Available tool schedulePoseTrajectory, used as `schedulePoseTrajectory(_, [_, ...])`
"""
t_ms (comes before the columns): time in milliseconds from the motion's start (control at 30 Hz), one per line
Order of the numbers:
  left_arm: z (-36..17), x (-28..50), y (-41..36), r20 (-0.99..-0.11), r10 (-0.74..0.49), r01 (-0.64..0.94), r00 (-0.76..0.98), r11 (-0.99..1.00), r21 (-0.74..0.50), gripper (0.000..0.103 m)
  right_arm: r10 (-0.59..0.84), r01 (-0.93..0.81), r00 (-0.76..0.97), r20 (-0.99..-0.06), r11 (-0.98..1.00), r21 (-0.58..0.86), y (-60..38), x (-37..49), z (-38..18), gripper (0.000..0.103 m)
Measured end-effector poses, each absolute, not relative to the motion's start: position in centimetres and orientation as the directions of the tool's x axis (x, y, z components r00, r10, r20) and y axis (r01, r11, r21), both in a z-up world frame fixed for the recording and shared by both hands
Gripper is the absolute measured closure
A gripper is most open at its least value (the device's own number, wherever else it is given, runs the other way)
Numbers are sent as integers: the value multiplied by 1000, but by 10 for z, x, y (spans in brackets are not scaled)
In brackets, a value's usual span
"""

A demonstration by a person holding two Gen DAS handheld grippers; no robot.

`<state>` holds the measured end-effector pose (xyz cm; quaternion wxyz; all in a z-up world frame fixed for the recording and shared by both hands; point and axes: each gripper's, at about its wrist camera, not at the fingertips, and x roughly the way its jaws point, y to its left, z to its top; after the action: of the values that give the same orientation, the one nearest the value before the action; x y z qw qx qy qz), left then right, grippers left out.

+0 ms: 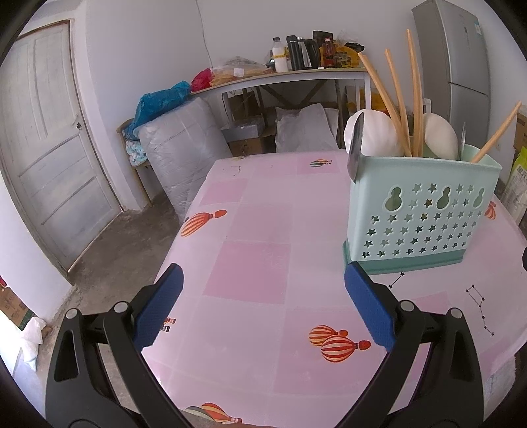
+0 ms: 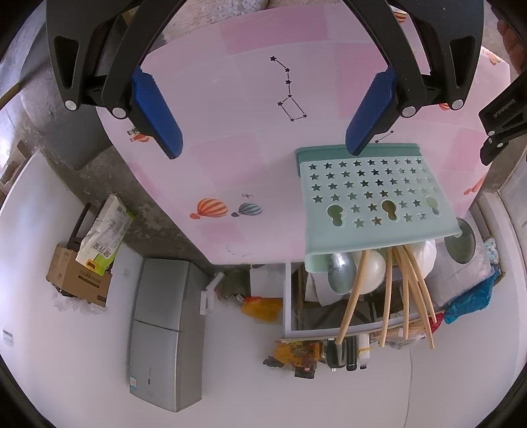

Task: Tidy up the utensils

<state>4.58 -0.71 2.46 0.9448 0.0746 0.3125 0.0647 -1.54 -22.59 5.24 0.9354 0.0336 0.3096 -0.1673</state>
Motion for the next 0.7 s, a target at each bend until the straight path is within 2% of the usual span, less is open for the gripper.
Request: schedulePoseTrajectory(700, [25,44,-1,-578,175,-81,797,979,186,9,-291,333,748,-597,942,-42,-224,-15,52,7])
